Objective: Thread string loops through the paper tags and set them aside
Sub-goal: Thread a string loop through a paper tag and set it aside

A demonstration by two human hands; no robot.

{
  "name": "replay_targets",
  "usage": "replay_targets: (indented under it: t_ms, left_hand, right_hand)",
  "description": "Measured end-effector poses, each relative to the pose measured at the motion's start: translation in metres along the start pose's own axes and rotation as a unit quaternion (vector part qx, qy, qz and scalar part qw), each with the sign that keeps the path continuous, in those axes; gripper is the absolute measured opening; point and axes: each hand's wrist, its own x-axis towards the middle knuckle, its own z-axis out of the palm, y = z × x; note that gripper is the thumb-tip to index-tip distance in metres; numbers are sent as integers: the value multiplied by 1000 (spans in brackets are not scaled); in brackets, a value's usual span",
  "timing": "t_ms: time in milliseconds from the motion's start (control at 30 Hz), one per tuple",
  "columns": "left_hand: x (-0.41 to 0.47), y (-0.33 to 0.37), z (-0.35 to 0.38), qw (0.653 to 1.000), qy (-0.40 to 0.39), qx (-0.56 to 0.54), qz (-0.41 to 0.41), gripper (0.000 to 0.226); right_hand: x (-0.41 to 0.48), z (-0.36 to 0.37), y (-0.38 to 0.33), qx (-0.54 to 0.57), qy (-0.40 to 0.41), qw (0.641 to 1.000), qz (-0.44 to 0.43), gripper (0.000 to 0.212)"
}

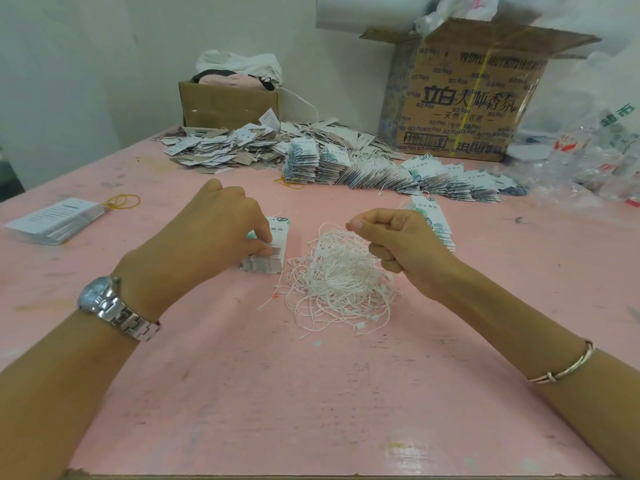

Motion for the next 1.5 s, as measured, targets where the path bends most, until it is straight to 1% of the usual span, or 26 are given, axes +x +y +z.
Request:
replay_targets:
  t_ms: [67, 100, 133, 200, 267, 333, 400, 467, 533, 633, 700, 767, 833, 867, 933, 967, 1000, 1033, 1067, 1100, 1133, 1167, 1267, 1367, 1500]
  left_hand:
    - [-1, 2, -2, 1000, 11, -8, 9, 21]
    - [-2, 3, -3, 999, 29, -11, 17, 21]
    - [-3, 4, -5, 997, 66, -18, 29, 20]
    - [-4, 5, -9, 979, 187, -45, 63, 18]
    - [-6, 5, -14, 946, 308, -45, 85, 16]
    - [-7, 9, -15, 912, 397, -40, 97, 15]
    - [-8, 16, -14, 892, 430, -40, 134, 15]
    - [-9, 25, -10, 882, 434, -31, 182, 15]
    - [-10, 34, -7, 873, 432, -10, 228, 15]
    - [-11, 44, -2, 865, 421, 8, 272, 14]
    - [-12, 47, 2, 867, 402, 8, 294, 13]
    - [-11, 44, 3, 877, 380, 13, 292, 18]
    - [-7, 36, 3, 895, 377, 3, 239, 30]
    - [-4, 30, 3, 905, 382, -10, 190, 33]
    - [0, 10, 3, 925, 374, -37, 49, 36]
    - [1, -2, 5, 935, 350, -38, -31, 39]
    - [0, -13, 7, 945, 306, -24, -111, 45]
    - [-1, -24, 10, 952, 244, -2, -184, 54]
    - [-2, -34, 12, 954, 174, 21, -242, 64]
    - [-3, -43, 14, 953, 105, 40, -281, 73]
    - [-4, -50, 17, 951, 49, 52, -302, 78]
    - [-5, -57, 20, 950, 14, 56, -308, 79]
    - [-5, -64, 23, 947, -31, 47, -317, 78]
    - [-2, -66, 22, 943, -51, 50, -324, 74]
    - [0, -71, 24, 939, -40, 40, -339, 66]
  right_hand:
    - [0, 0, 0, -2, 5, 1000, 1, 14]
    - [0, 0, 0, -4, 7, 1000, -1, 13]
    - [0, 0, 0, -7, 9, 1000, -4, 11]
    - [-1, 2, 0, -7, 9, 1000, -13, 9]
    - [-2, 4, -1, 11, 3, 999, -32, 8]
    - [-3, 7, -2, 37, -6, 998, -55, 10]
    - [-4, 7, -3, 55, -14, 996, -62, 15]
    - [-5, 8, -4, 68, -28, 995, -63, 12]
    - [-5, 9, -4, 87, -34, 994, -61, 6]
    - [-4, 8, -3, 120, -25, 991, -55, 6]
    - [-4, 8, -2, 107, -13, 992, -64, 10]
    - [-2, 7, 0, 91, 14, 993, -67, 16]
    - [0, 5, 1, 93, 39, 993, -64, 14]
    - [0, 4, 1, 95, 46, 992, -62, 11]
    - [2, 1, 1, 94, 53, 992, -58, 8]
    - [2, 0, 1, 91, 54, 993, -58, 8]
    - [2, 0, 1, 87, 55, 993, -57, 9]
    - [2, 0, 1, 83, 54, 993, -56, 10]
    - [2, 0, 2, 78, 53, 994, -53, 13]
    - [2, 0, 2, 71, 52, 995, -50, 17]
    - [2, 0, 3, 64, 49, 996, -47, 20]
    - [2, 1, 3, 59, 46, 996, -45, 21]
    - [2, 2, 3, 50, 41, 997, -39, 19]
    - [1, 3, 3, 44, 43, 997, -41, 16]
    - [1, 4, 4, 28, 50, 997, -48, 10]
